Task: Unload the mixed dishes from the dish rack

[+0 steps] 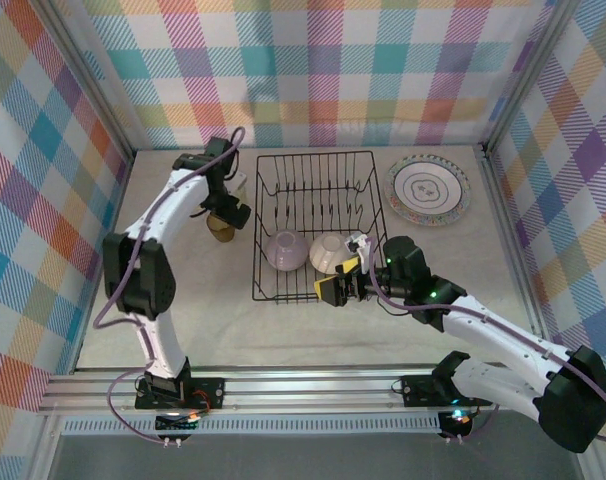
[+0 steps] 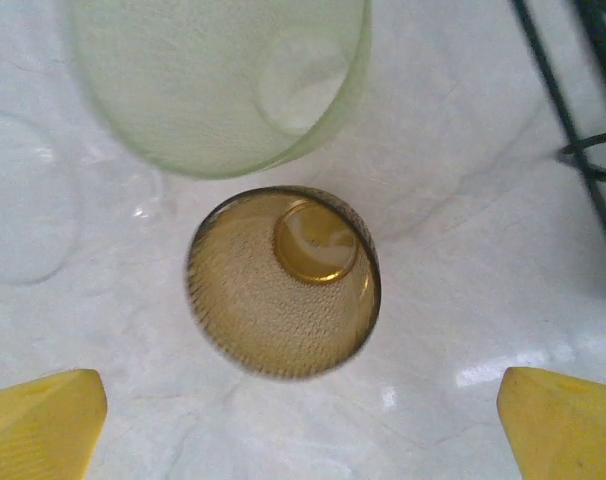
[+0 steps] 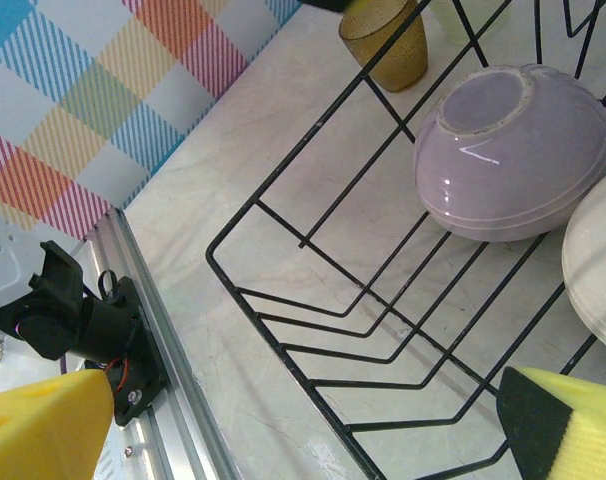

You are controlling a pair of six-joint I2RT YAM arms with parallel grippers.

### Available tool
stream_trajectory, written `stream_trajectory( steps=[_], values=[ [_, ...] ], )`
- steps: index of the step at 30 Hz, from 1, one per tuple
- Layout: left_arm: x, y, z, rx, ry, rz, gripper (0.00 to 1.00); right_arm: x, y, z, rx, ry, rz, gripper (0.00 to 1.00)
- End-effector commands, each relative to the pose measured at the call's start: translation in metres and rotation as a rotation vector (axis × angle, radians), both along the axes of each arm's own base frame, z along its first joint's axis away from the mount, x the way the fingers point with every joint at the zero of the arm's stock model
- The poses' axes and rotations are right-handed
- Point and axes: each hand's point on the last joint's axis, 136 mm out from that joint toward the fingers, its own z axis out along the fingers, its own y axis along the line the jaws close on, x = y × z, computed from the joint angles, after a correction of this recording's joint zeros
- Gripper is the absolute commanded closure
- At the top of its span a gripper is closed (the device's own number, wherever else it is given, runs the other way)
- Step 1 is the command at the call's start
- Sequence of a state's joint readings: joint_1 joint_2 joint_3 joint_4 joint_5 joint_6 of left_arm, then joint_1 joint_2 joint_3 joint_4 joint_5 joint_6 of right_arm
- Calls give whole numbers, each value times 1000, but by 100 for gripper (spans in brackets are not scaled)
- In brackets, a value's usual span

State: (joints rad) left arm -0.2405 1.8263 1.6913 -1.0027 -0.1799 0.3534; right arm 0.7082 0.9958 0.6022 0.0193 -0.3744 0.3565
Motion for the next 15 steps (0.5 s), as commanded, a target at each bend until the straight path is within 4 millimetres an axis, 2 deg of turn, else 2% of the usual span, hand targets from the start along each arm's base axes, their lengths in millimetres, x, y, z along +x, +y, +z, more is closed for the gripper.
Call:
stream_trajectory(
  steps=[1,6,9,11,12,15],
  values=[
    [-9,0,37,-54,-107,27,0,2,1,15,5,-40,-1,1],
    [-27,-5,70,-174,-200,90,0,8,0,17,-13,-41,-30,1],
    [-41,-13,87,-341,-298,178,0,13,-1,17,-34,-24,-54,1],
    [-52,-16,94,-490,-329,302,0,19,0,16,-52,-2,-79,1],
    [-61,-21,97,-576,-308,357,0,23,0,15,-65,7,-91,1],
    [-87,-54,98,-801,-184,359,0,36,4,12,-100,38,-126,1]
  ],
)
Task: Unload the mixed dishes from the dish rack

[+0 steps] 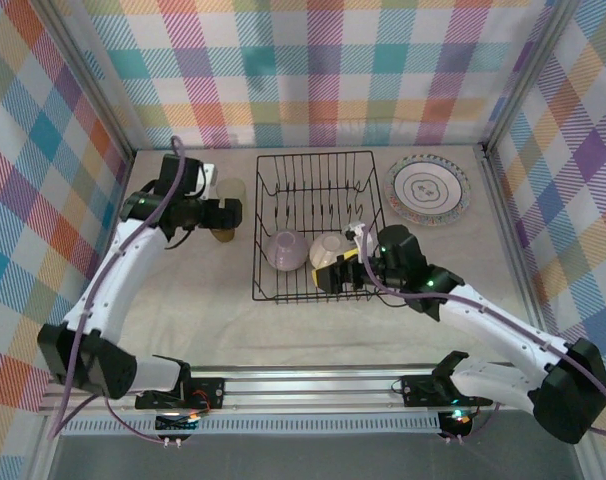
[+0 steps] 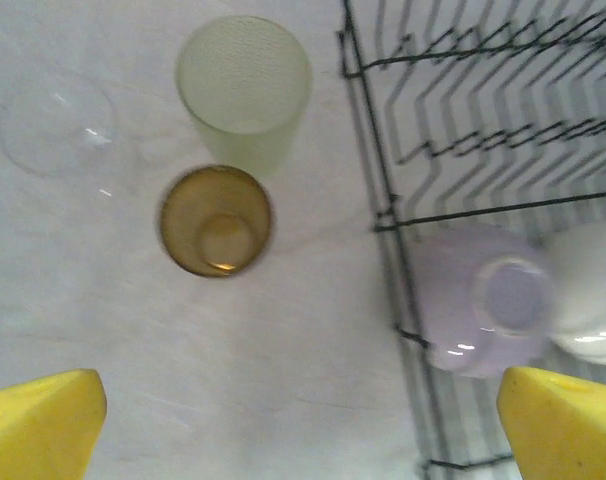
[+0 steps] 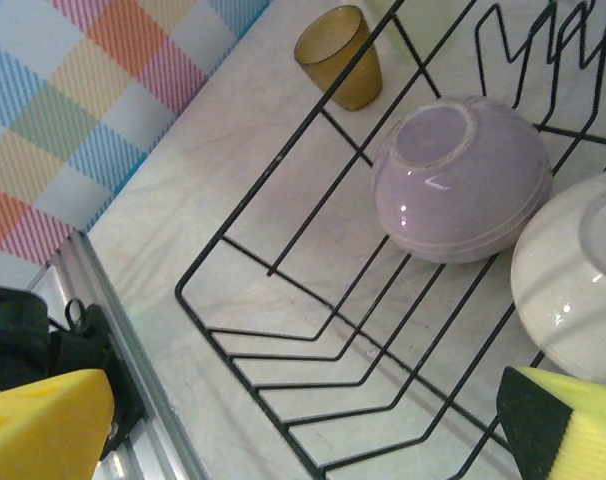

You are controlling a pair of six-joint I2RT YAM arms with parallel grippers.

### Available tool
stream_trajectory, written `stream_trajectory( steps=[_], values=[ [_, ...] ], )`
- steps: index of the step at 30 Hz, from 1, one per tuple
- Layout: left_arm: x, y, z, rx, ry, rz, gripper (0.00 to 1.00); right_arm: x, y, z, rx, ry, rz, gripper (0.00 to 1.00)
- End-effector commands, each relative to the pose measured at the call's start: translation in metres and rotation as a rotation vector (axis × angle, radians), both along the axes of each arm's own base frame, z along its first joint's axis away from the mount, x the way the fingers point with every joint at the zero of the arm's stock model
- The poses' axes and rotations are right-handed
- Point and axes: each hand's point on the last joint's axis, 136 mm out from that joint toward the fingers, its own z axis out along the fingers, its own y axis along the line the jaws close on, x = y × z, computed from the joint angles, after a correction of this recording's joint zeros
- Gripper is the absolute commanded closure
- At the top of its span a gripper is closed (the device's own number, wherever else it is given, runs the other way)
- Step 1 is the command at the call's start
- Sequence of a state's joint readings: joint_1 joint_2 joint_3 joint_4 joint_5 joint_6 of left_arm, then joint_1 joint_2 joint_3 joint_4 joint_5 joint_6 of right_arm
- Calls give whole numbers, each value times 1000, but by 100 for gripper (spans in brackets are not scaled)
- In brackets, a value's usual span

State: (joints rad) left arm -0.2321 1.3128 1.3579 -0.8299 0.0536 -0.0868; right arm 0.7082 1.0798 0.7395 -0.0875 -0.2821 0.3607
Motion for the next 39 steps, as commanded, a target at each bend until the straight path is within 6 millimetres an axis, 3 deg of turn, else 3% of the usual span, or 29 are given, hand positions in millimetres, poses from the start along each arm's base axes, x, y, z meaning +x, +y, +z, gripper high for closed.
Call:
stream_trajectory(
  steps=[1,5,10,14,18,23,34,39],
  values=[
    [-22,-45,11,-373,57,7,0,13,6,1,-35,37,-39,1],
    [-56,-71,-5,-398,50,-49,0,26,25,-5,-44,135,-30,9],
    [-90,-70,-45,-214,86,-41,0,49,39,-20,-88,230,-91,33],
    [-103,-67,-75,-128,105,-24,0,62,45,-30,-118,253,-134,41],
    [-103,-66,-94,-97,105,-2,0,74,51,-44,-180,272,-176,43],
    [-101,-64,-102,-90,85,20,0,85,55,-60,-244,278,-225,45],
    [-93,-66,-132,-69,111,61,0,85,50,-93,-341,302,-276,46],
    [-90,-63,-140,-36,118,76,0,89,41,-96,-377,279,-310,46]
  ],
)
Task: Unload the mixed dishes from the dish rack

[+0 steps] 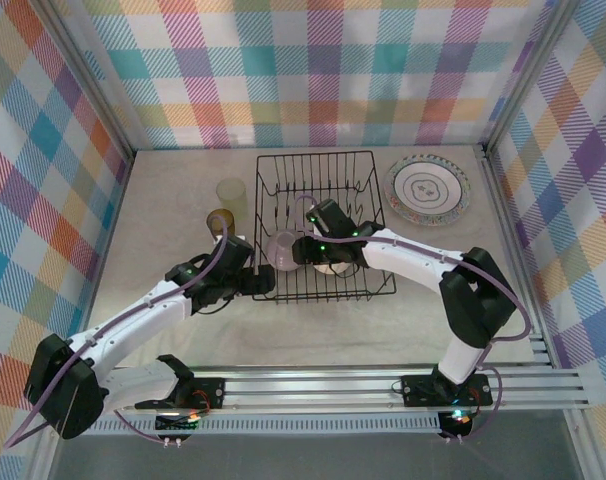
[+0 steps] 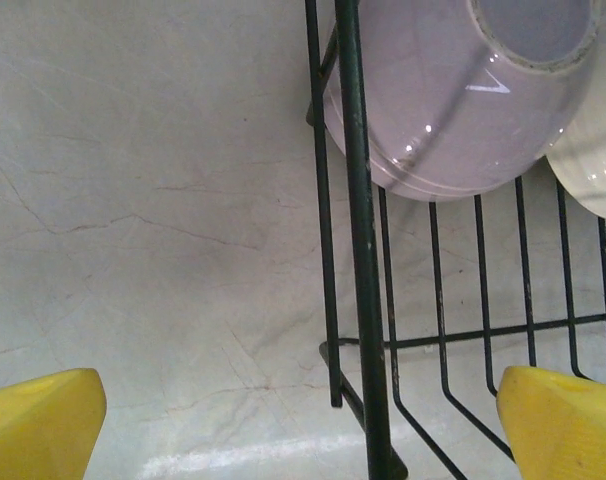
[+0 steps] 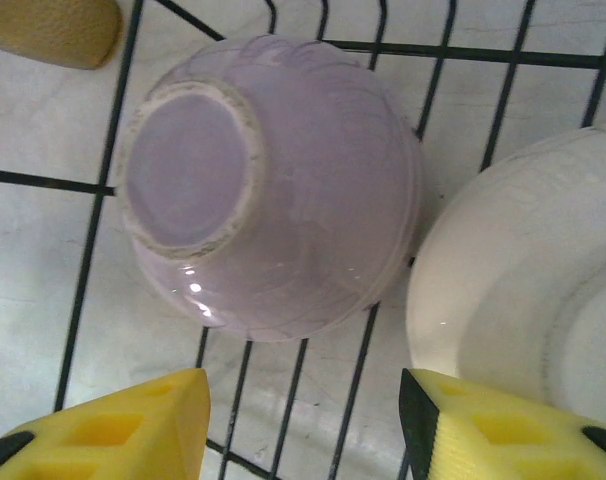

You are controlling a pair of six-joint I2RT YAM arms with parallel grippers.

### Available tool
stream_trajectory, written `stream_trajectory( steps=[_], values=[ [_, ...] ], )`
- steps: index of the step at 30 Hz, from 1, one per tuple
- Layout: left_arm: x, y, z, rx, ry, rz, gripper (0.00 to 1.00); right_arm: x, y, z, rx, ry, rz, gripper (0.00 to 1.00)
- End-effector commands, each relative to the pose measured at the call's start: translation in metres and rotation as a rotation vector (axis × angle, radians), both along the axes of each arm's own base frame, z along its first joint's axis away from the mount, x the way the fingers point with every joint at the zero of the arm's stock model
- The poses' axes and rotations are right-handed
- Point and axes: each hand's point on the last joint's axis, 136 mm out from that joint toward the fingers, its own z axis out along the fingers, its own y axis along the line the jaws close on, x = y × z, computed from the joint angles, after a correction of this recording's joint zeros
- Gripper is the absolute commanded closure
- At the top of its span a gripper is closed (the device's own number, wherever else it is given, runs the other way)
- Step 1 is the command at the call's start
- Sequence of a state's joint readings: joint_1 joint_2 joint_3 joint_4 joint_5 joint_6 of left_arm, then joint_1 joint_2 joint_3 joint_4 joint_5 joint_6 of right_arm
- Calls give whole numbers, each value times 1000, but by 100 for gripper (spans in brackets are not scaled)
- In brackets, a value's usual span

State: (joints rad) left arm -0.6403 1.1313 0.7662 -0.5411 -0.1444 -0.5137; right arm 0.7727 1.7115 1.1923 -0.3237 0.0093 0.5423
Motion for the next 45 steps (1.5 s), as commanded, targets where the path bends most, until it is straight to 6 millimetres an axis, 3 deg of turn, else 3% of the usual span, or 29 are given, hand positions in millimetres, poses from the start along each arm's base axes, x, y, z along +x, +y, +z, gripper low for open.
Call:
stream_trajectory(
  steps=[1,26,33,38,45],
  values=[
    [3,2,-8,19,-7,26,0,6,-8,-1,-41,-15,-32,46],
    [3,7,-33,60,30,51,13,40,-77,-5,-101,-22,-196,45],
    [4,5,-32,53,28,52,14,46,-96,13,-120,-84,-248,45],
    [5,0,-24,32,15,31,13,45,-89,30,-93,-129,-215,44],
    [6,-5,-16,-1,-3,12,12,30,-45,41,-78,-120,-44,36]
  ],
)
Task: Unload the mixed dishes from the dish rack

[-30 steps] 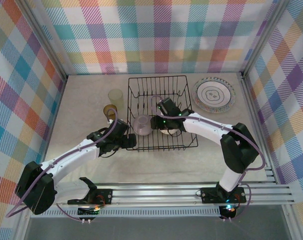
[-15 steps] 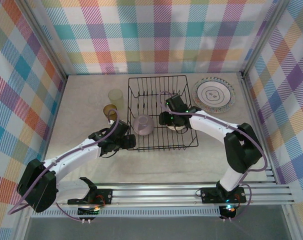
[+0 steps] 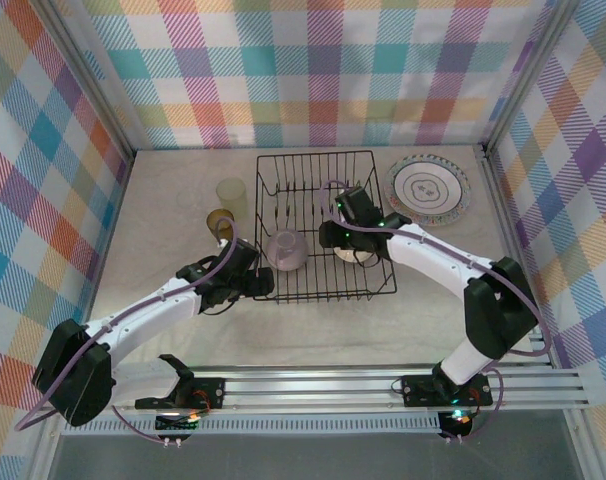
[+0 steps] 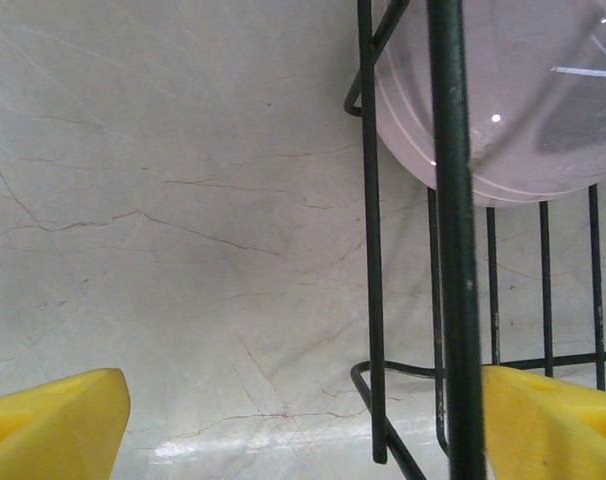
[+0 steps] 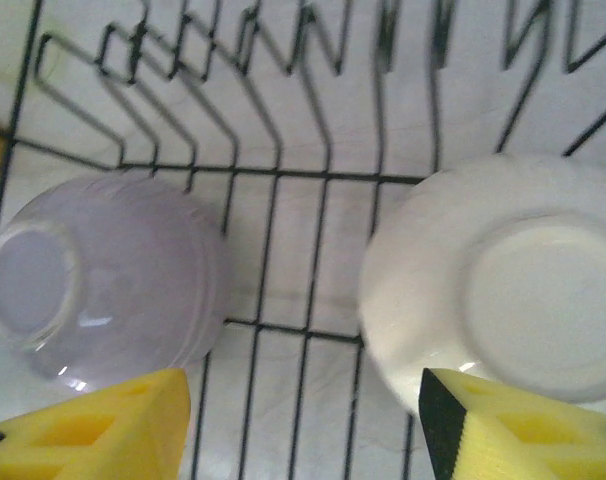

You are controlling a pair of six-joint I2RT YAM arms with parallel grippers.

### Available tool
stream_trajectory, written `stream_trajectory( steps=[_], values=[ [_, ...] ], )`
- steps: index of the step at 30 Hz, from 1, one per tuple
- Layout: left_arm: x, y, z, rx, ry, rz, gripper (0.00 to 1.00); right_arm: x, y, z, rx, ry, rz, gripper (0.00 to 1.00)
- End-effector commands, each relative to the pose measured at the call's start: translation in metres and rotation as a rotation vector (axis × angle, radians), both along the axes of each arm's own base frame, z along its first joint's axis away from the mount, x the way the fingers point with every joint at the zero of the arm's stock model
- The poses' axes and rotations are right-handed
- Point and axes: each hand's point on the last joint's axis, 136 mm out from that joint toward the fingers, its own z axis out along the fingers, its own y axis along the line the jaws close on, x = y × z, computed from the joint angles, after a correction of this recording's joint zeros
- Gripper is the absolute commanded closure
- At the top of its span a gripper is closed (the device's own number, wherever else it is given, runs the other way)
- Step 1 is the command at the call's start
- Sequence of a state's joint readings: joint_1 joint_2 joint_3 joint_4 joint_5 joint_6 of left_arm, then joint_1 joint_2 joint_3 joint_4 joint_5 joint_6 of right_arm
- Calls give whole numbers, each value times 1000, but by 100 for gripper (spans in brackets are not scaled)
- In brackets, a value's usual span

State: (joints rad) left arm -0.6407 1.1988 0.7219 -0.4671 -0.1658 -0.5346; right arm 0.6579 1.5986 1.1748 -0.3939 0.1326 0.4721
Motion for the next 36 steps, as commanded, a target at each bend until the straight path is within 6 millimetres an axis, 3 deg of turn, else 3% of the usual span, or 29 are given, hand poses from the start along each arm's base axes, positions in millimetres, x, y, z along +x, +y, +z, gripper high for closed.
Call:
stream_trajectory(
  steps=[1,9,18,24,36],
  values=[
    [1,-5,10,-29,-27,-12,13,-4,26,10,-7,8,111,35],
    [-3,-7,6,-51,-14,-10,16,-10,52,-10,-31,81,193,28],
    [-4,-6,3,-44,-4,-5,22,2,72,-26,-65,113,214,28],
    [-5,-6,-5,-35,15,-6,29,4,78,-27,-41,112,205,29],
    [-6,-6,-15,-36,29,-3,29,-1,93,-28,44,147,231,28]
  ],
)
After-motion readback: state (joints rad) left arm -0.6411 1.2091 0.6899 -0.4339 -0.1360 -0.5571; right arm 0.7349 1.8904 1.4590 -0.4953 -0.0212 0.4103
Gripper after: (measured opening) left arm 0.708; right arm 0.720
